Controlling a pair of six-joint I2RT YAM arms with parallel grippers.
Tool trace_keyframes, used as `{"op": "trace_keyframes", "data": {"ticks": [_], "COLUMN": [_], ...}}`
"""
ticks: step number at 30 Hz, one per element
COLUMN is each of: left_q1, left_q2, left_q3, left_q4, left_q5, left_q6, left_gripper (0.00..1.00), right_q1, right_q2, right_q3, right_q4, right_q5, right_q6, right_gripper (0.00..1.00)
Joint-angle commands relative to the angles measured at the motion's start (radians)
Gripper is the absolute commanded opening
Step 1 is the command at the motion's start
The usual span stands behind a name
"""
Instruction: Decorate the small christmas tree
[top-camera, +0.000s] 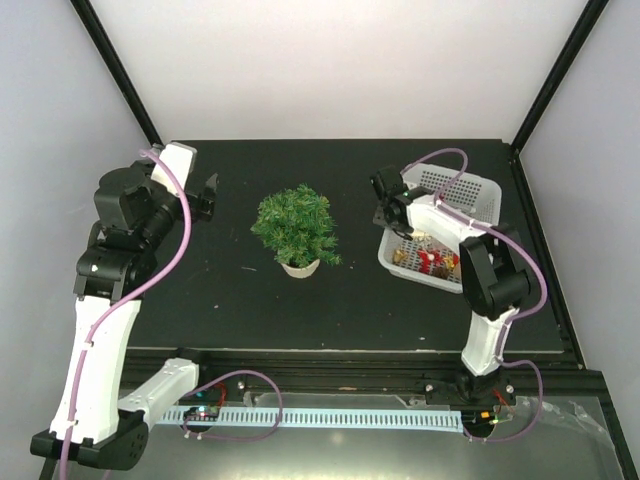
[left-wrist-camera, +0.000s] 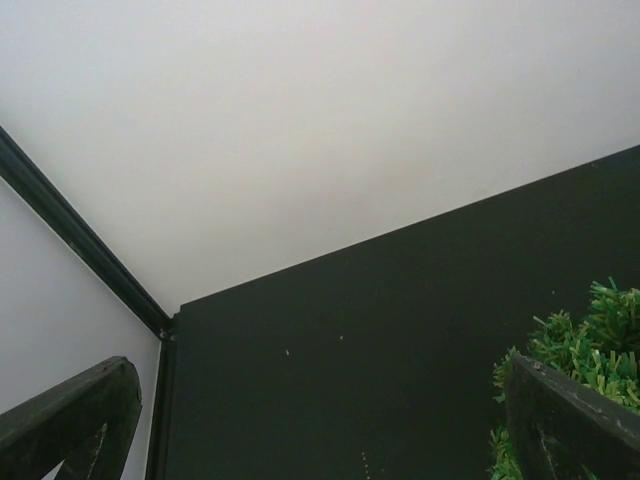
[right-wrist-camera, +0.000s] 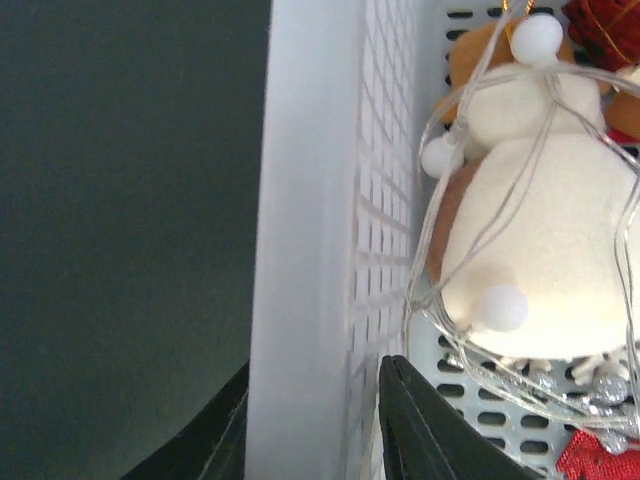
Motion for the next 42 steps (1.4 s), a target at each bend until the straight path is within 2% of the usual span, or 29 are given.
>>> {"op": "trace_keyframes", "data": {"ticks": [1,8,11,13,17,22,25,28,32,35,37,39,42], "left_q1": [0.012,0.015,0.017,0.018,0.020,0.022,0.024,0.024,0.026,0.028,0.029,0.030,0.029], "left_q2": [-0.019,-0.022,-0.021,-0.017,-0.016,-0.019,-0.015,-0.012,-0.008,-0.004,0.003,0.012,0.029], "left_q3": [0.002,0.011,0.012,0.009,0.010,0.006,0.002,0.006,0.009,0.007,0.008,0.013,0.035], "left_q4": [-0.004,-0.005,-0.002,0.004,0.005,0.001,0.003,0.004,0.002,0.002,0.006,0.005,-0.005], "left_q5": [0.012,0.021,0.028,0.038,0.046,0.046,0.052,0.054,0.055,0.059,0.068,0.083,0.112], "left_q6": [-0.013,-0.011,-0.012,-0.017,-0.019,-0.017,-0.020,-0.020,-0.016,-0.014,-0.016,-0.021,-0.016], "left_gripper": [0.99,0.99,0.99,0.99,0.99,0.99,0.99,0.99,0.99,0.99,0.99,0.99,0.99], "right_q1": [0.053,0.161,0.233,0.324,0.369,0.370,0.370,0.366,0.332,0.250,0.150,0.030,-0.050], "right_q2": [-0.101,-0.270,-0.329,-0.372,-0.395,-0.443,-0.465,-0.473,-0.507,-0.525,-0.523,-0.490,-0.380], "right_q3": [-0.114,-0.350,-0.401,-0.428,-0.449,-0.465,-0.424,-0.360,-0.310,-0.306,-0.316,-0.331,-0.298], "right_q4": [0.031,0.060,0.046,0.026,-0.001,-0.019,-0.051,-0.099,-0.114,-0.092,-0.049,0.009,0.047], "right_q5": [-0.022,-0.040,-0.041,-0.015,-0.035,0.003,0.065,0.132,0.162,0.149,0.073,-0.037,-0.151], "right_q6": [-0.032,-0.045,-0.057,-0.060,-0.041,-0.027,-0.027,-0.033,-0.058,-0.065,-0.064,-0.063,-0.078], "right_gripper": [0.31,0.31,0.32,0.32,0.33,0.50,0.65,0.71,0.73,0.72,0.68,0.59,0.49]}}
